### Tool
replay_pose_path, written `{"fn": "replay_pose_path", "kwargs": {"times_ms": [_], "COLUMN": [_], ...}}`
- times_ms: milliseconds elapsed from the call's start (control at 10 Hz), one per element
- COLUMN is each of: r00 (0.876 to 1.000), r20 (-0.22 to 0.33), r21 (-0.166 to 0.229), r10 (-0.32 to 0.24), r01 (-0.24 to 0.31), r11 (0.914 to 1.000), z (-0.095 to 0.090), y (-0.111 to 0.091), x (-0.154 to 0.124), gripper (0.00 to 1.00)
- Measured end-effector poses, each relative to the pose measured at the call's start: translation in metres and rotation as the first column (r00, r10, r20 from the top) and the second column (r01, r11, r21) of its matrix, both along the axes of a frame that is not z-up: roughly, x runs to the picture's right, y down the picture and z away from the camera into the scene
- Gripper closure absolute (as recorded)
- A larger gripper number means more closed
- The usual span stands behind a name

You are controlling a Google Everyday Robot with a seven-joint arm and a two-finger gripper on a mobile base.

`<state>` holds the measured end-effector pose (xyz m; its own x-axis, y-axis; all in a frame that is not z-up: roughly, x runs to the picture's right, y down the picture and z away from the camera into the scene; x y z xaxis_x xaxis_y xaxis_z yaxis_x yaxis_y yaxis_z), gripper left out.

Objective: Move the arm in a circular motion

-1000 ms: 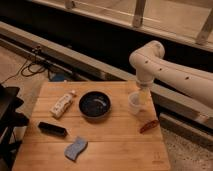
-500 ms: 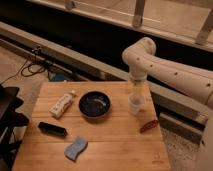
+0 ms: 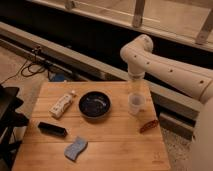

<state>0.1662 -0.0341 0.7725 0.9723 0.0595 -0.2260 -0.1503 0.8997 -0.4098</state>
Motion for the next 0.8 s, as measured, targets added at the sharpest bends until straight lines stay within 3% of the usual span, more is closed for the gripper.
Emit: {"fn": "replay_pose_path", "kwargs": {"times_ms": [400,800], "r00": [1.000,1.000], "r20": [0.015,0.018], "r21": [0.029,0.045], "r10": [-0.017,-0.015], "r01": [0.017,0.014], "r11": [0.9994,0.9989], "z": [0.010,0.005], "y": [-0.019,-0.014], "x": [-0.007,-0.004], "gripper": [0.20,0.20]}}
